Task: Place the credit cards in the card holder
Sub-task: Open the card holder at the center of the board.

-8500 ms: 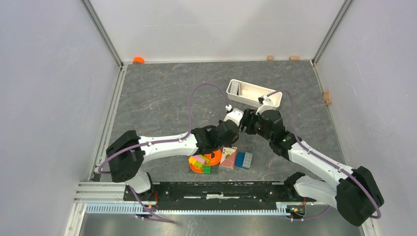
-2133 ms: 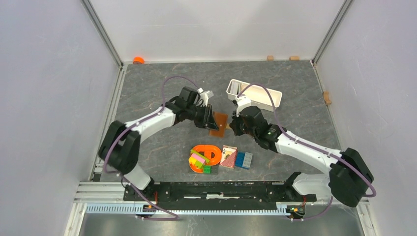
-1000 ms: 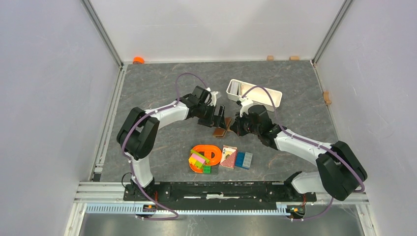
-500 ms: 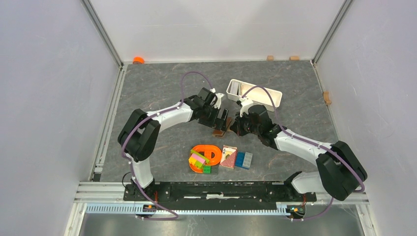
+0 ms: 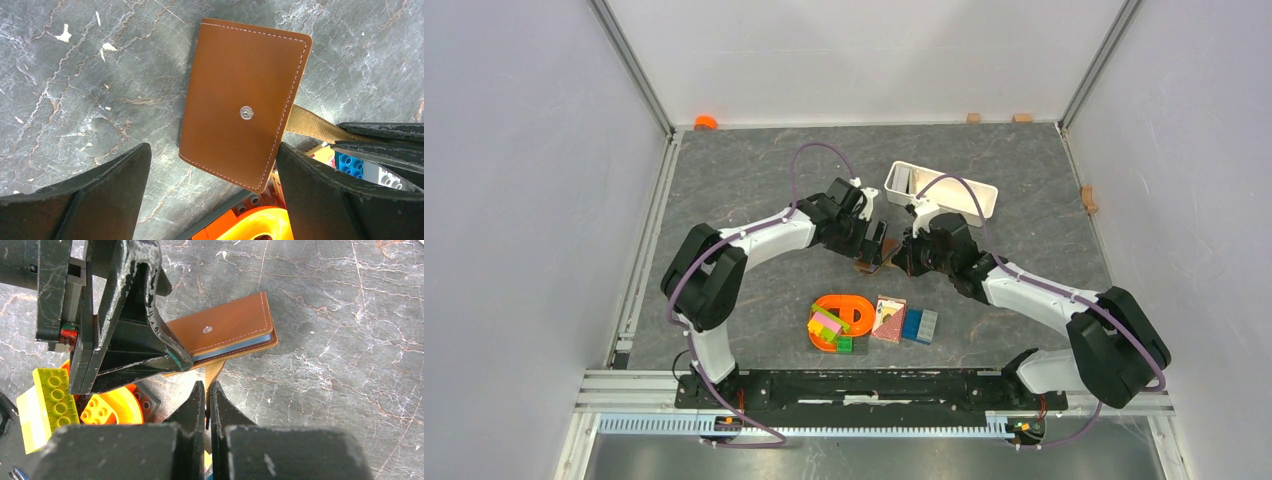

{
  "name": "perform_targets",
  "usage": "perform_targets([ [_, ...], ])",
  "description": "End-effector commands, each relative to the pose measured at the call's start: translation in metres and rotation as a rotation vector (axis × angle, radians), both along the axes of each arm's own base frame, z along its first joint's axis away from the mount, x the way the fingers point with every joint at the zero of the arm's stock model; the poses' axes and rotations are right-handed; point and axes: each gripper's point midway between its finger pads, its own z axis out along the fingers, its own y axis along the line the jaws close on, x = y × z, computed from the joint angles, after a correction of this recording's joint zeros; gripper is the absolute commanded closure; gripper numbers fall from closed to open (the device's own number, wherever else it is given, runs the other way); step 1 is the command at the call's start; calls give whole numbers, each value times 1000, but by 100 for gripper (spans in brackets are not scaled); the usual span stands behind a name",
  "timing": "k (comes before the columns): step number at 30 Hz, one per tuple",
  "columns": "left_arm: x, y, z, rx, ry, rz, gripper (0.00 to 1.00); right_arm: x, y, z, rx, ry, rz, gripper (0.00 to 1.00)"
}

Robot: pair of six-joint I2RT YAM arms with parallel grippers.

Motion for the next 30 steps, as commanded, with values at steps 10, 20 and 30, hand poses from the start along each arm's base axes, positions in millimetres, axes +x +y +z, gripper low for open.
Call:
perform_targets([
  [10, 14, -2, 32, -21, -121, -58, 0, 5, 4, 16, 35, -46, 17, 100],
  [20, 11, -5, 30, -35, -121, -80, 0, 4, 4, 17, 35, -45, 20, 100],
  [30, 14, 3, 26, 62, -189, -71, 1, 3, 6, 22, 55, -47, 30, 100],
])
